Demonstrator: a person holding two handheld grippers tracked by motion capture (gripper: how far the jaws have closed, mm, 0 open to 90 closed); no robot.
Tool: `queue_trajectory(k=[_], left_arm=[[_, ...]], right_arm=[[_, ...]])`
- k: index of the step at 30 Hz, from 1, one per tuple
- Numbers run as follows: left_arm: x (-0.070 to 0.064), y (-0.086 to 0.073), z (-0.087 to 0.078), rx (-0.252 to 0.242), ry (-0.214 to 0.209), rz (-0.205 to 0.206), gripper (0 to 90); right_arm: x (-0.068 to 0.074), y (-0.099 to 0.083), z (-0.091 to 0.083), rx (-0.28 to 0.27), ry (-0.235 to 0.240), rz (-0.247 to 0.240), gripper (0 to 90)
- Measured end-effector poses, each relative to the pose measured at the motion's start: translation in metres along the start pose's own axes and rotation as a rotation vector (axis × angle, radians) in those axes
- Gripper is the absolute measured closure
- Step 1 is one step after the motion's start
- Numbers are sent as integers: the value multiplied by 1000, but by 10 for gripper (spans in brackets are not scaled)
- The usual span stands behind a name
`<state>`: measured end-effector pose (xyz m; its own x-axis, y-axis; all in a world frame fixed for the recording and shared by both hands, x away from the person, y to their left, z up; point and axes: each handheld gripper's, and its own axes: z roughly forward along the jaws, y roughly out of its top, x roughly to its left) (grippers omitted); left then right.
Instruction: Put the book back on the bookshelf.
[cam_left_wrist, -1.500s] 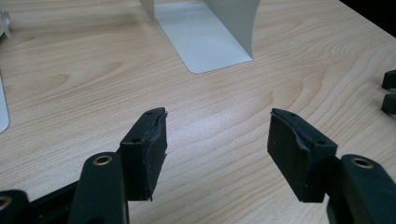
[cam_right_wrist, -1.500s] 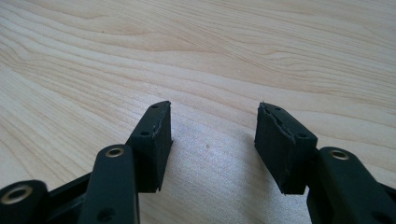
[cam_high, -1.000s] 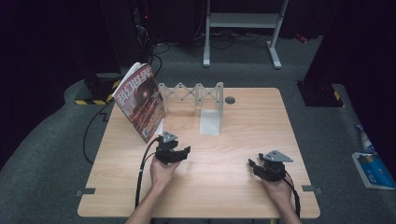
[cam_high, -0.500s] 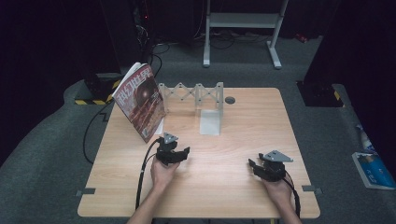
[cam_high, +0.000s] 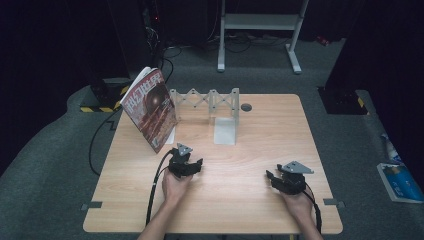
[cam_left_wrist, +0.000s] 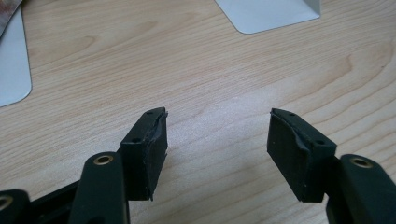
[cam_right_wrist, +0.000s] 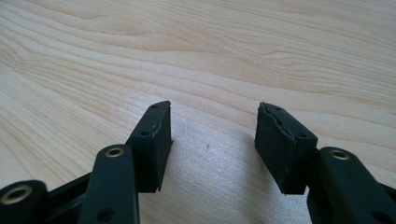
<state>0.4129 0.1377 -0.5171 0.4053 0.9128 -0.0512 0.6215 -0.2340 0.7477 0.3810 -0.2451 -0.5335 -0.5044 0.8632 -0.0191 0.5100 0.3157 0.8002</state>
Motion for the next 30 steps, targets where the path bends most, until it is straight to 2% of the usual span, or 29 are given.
queue_trajectory(k=[6,18,21,24,30], left_arm=[[-2,-2,4,16,15,18,380],[-5,-4,8,8,30,42,374],[-5,-6,8,-12,33,47,370],[-6,-12,8,-58,34,41,368],[-6,-14,8,-72,36,37,367]], right_arm=[[0,0,0,0,0,0,457],[0,0,0,-1,0,0,457],[0,0,0,-1,0,-2,457],[0,0,0,-1,0,-2,456],[0,0,0,-2,0,-2,455]])
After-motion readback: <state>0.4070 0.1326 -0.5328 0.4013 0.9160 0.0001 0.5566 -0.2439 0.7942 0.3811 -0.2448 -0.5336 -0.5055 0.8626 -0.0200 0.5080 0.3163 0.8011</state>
